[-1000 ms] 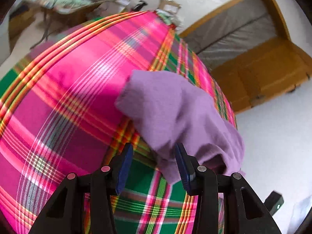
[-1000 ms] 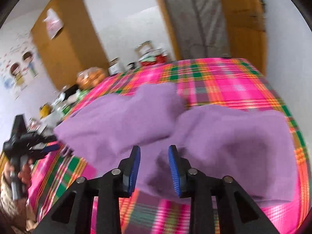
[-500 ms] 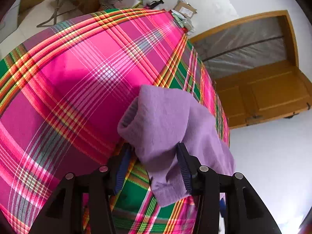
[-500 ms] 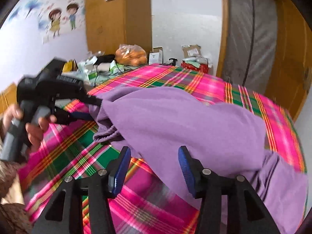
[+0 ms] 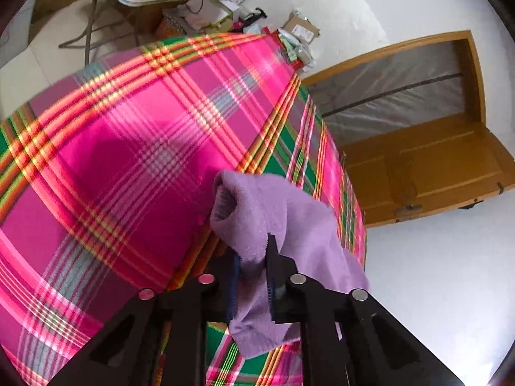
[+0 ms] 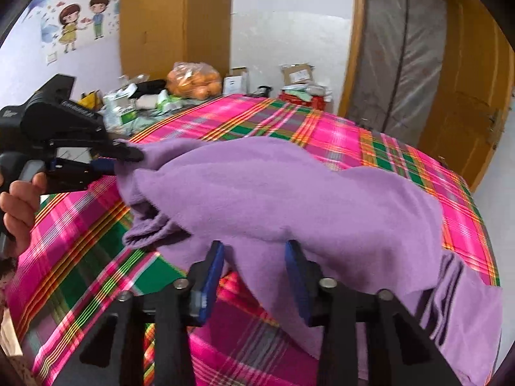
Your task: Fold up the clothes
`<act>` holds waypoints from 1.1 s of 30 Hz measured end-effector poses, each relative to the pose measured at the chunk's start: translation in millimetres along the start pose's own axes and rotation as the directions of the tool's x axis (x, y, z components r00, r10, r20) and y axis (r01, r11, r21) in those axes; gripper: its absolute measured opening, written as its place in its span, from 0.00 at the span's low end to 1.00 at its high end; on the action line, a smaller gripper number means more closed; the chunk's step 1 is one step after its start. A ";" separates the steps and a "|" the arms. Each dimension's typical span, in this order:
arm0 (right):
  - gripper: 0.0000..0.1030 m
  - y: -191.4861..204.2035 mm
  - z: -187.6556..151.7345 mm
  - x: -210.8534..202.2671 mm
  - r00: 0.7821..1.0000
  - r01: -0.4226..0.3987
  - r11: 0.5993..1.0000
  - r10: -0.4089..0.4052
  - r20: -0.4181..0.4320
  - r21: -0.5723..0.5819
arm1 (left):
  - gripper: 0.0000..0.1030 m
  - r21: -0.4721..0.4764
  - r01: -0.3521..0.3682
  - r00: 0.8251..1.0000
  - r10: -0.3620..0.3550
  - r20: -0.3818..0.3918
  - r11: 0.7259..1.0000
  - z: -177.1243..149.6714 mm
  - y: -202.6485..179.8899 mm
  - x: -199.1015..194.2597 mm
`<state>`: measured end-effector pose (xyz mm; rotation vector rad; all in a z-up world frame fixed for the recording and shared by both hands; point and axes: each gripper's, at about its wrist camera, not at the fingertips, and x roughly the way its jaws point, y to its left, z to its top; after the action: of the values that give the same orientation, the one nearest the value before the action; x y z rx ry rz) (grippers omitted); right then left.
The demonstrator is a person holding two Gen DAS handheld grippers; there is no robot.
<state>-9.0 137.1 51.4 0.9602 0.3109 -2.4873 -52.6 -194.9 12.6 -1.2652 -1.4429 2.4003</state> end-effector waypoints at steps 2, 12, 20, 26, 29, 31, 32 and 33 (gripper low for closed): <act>0.32 -3.8 0.1 -0.9 1.000 0.000 1.000 0.000 -0.002 0.024 | 0.08 0.012 0.004 1.000 -0.004 0.024 1.000 3.5 -2.4 -5.3; 0.46 25.5 7.9 -18.7 0.992 -0.039 0.996 0.048 0.113 -0.078 | 0.06 0.054 0.051 0.995 -0.056 0.088 0.997 19.3 -16.3 -36.0; 0.47 38.6 14.2 2.2 0.997 0.012 0.994 -0.004 0.074 -0.110 | 0.06 0.080 0.087 0.987 -0.097 0.126 0.993 27.8 -31.6 -51.8; 0.43 32.7 10.9 7.6 0.996 0.080 0.990 -0.074 0.058 -0.113 | 0.06 0.089 0.106 0.983 -0.118 0.143 0.990 32.5 -38.8 -58.7; 0.38 18.7 10.5 6.0 0.997 0.058 0.997 -0.056 0.048 -0.053 | 0.06 0.090 0.113 0.980 -0.125 0.153 0.990 34.5 -41.2 -64.2; 0.36 7.8 11.4 2.9 0.998 0.037 0.999 -0.037 0.046 0.005 | 0.06 0.091 0.116 0.979 -0.129 0.160 0.989 35.5 -42.1 -67.5; 0.36 2.9 11.7 0.5 0.998 0.023 0.999 -0.024 0.051 0.029 | 0.06 0.093 0.116 0.978 -0.131 0.163 0.989 36.1 -42.9 -69.1; 0.36 -0.8 12.0 -1.4 0.998 0.024 0.999 -0.026 0.054 0.046 | 0.06 0.099 0.116 0.978 -0.131 0.165 0.988 36.5 -44.4 -70.4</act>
<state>-15.4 133.9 61.2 0.9096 0.2511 -2.5485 -45.6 -226.8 97.4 -0.9420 -1.3923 2.5096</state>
